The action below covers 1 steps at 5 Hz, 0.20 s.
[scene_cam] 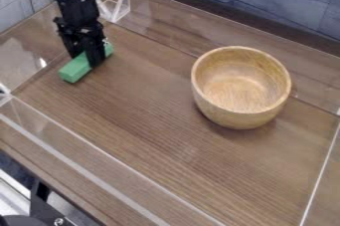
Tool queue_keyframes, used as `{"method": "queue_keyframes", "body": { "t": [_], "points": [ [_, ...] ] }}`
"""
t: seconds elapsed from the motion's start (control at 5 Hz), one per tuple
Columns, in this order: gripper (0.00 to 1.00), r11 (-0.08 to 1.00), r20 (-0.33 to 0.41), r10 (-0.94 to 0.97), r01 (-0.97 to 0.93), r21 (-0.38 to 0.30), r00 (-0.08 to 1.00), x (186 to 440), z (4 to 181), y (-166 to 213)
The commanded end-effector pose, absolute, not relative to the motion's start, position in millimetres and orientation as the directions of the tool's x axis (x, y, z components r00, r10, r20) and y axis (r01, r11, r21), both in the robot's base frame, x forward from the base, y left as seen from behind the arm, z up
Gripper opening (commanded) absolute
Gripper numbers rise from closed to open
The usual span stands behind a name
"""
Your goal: Move green stick from inside the wooden bowl to the table next to it
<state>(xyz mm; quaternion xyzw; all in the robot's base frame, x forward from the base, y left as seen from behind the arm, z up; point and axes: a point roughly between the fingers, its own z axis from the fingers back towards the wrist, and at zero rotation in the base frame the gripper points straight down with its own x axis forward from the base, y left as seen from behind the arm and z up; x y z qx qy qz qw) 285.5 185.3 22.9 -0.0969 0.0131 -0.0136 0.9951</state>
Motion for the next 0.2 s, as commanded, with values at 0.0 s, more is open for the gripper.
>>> {"method": "queue_keyframes", "body": {
  "t": [0.0],
  "points": [
    [0.0, 0.986, 0.01, -0.038, 0.039, -0.163, 0.999, 289.1, 35.2, 190.6]
  ]
}}
